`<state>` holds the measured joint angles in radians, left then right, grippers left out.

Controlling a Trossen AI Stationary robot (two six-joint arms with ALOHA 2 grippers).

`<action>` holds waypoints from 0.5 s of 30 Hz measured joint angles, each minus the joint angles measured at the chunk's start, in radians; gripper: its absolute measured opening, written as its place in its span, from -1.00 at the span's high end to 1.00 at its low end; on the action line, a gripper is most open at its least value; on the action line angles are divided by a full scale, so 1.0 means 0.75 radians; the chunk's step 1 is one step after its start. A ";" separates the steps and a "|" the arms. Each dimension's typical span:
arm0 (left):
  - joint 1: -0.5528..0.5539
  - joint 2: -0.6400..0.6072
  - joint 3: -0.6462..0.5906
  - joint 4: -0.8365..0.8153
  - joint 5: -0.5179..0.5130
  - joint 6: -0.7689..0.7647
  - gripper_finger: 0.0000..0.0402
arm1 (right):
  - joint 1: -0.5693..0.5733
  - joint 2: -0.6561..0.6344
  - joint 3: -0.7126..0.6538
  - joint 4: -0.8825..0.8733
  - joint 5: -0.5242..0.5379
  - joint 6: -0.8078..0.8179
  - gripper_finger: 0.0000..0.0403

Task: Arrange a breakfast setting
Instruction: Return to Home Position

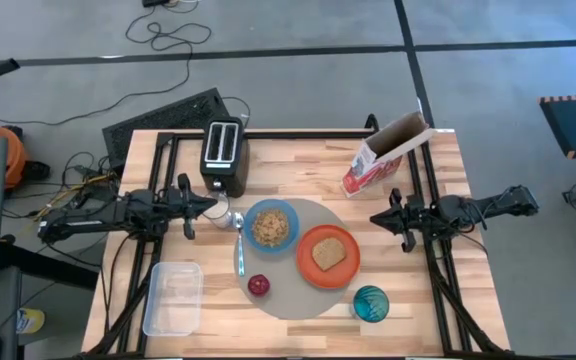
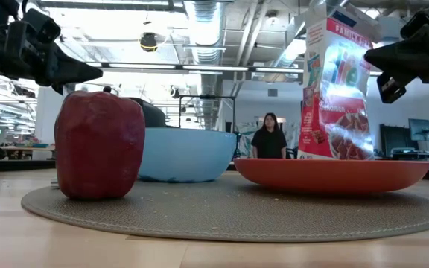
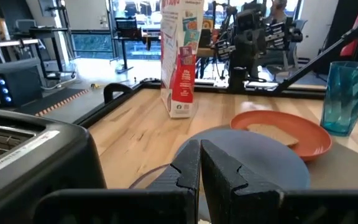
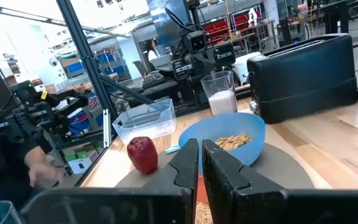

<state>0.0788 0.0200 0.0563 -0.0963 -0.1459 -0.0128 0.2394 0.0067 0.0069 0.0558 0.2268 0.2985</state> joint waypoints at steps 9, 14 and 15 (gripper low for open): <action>0.000 -0.001 0.000 -0.001 0.000 0.004 1.00 | 0.000 0.000 -0.001 -0.003 0.001 -0.001 0.75; 0.000 -0.001 0.000 -0.002 0.000 -0.010 1.00 | 0.000 0.000 -0.001 -0.003 0.001 -0.001 0.75; 0.000 -0.001 0.000 -0.002 0.000 -0.010 1.00 | 0.000 0.000 -0.001 -0.003 0.001 -0.001 0.75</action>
<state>0.0788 0.0196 0.0563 -0.0975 -0.1459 -0.0200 0.2394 0.0067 0.0059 0.0532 0.2276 0.2977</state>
